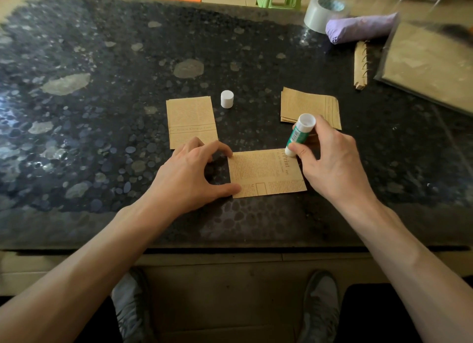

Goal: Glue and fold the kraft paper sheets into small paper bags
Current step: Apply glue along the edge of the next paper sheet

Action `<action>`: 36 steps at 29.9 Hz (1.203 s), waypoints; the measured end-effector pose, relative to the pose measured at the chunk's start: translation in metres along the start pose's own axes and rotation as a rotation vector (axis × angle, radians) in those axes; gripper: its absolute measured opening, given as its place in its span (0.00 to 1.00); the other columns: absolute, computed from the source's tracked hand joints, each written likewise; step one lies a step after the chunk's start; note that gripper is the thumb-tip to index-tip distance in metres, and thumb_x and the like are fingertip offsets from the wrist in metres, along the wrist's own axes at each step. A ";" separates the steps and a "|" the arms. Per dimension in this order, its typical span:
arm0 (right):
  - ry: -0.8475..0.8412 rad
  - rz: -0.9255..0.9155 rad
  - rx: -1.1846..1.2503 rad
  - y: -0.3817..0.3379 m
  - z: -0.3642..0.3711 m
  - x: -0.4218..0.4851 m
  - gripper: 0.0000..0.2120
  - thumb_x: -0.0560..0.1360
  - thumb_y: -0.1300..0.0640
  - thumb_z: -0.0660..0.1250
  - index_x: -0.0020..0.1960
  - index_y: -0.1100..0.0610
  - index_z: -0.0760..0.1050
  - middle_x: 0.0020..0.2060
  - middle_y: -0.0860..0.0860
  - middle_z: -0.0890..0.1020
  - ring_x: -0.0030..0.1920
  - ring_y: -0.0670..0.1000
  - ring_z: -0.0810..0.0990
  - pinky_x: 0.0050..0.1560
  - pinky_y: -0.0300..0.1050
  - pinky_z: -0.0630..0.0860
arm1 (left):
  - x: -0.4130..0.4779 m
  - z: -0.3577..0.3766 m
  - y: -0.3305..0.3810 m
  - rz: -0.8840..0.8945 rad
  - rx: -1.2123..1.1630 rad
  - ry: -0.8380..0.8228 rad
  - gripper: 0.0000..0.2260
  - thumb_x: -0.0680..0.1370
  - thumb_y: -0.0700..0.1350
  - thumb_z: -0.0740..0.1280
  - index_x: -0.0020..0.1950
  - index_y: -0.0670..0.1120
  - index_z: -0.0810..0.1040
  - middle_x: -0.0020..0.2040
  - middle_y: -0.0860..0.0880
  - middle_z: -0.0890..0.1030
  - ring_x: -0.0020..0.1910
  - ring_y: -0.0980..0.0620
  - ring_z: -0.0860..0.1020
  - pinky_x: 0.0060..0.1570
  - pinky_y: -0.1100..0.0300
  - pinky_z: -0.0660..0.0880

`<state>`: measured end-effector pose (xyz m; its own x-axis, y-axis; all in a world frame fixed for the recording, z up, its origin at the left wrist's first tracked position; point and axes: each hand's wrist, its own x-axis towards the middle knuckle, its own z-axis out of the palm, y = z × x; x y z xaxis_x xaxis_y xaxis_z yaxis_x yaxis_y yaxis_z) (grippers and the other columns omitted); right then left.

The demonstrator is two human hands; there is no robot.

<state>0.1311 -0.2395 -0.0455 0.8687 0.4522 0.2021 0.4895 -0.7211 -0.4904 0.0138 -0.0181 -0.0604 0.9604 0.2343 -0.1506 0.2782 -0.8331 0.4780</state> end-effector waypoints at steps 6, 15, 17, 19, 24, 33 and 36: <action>0.031 0.009 0.005 0.002 0.000 -0.001 0.17 0.79 0.56 0.73 0.65 0.58 0.74 0.57 0.52 0.82 0.57 0.47 0.78 0.52 0.38 0.74 | 0.000 0.000 0.000 0.003 0.001 0.003 0.30 0.67 0.69 0.72 0.67 0.66 0.70 0.55 0.58 0.68 0.58 0.57 0.68 0.50 0.56 0.68; 0.118 -0.013 0.451 -0.003 -0.004 0.005 0.13 0.81 0.56 0.72 0.63 0.57 0.75 0.53 0.45 0.82 0.55 0.43 0.83 0.56 0.38 0.81 | -0.001 0.000 0.001 -0.001 -0.004 0.003 0.30 0.67 0.69 0.72 0.66 0.66 0.70 0.55 0.58 0.68 0.57 0.57 0.67 0.50 0.57 0.67; 0.021 -0.025 0.499 -0.012 0.005 0.005 0.13 0.80 0.54 0.72 0.63 0.55 0.76 0.54 0.45 0.82 0.56 0.44 0.83 0.58 0.43 0.81 | -0.001 0.000 0.001 -0.004 0.000 0.005 0.30 0.67 0.69 0.72 0.66 0.66 0.70 0.55 0.58 0.68 0.56 0.57 0.67 0.50 0.57 0.67; -0.062 -0.053 0.497 -0.021 0.014 0.004 0.12 0.80 0.53 0.72 0.62 0.54 0.76 0.53 0.44 0.82 0.56 0.43 0.82 0.58 0.43 0.81 | -0.001 0.000 0.001 -0.010 0.005 0.007 0.30 0.67 0.68 0.73 0.66 0.66 0.70 0.55 0.58 0.68 0.56 0.57 0.66 0.49 0.57 0.66; -0.175 -0.118 0.375 -0.034 0.026 0.003 0.12 0.80 0.49 0.72 0.61 0.50 0.75 0.50 0.38 0.81 0.56 0.39 0.81 0.54 0.32 0.77 | -0.001 0.002 0.001 -0.010 0.003 0.022 0.29 0.66 0.68 0.72 0.66 0.66 0.70 0.54 0.57 0.68 0.57 0.56 0.67 0.49 0.57 0.67; -0.140 -0.158 0.291 -0.041 0.032 0.004 0.18 0.75 0.42 0.75 0.59 0.50 0.79 0.52 0.41 0.82 0.53 0.40 0.81 0.51 0.27 0.74 | -0.001 0.003 0.000 -0.006 0.003 0.032 0.30 0.68 0.68 0.73 0.67 0.66 0.69 0.55 0.57 0.69 0.56 0.56 0.67 0.49 0.58 0.66; -0.131 -0.135 0.256 -0.041 0.032 0.005 0.17 0.76 0.45 0.75 0.61 0.51 0.80 0.52 0.41 0.83 0.53 0.40 0.80 0.50 0.25 0.73 | -0.001 0.003 0.000 -0.002 0.013 0.032 0.30 0.68 0.68 0.73 0.67 0.66 0.69 0.56 0.56 0.69 0.57 0.56 0.67 0.49 0.58 0.66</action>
<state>0.1130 -0.1908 -0.0510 0.7719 0.6105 0.1774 0.5501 -0.5017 -0.6676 0.0127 -0.0199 -0.0623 0.9599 0.2515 -0.1236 0.2799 -0.8391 0.4664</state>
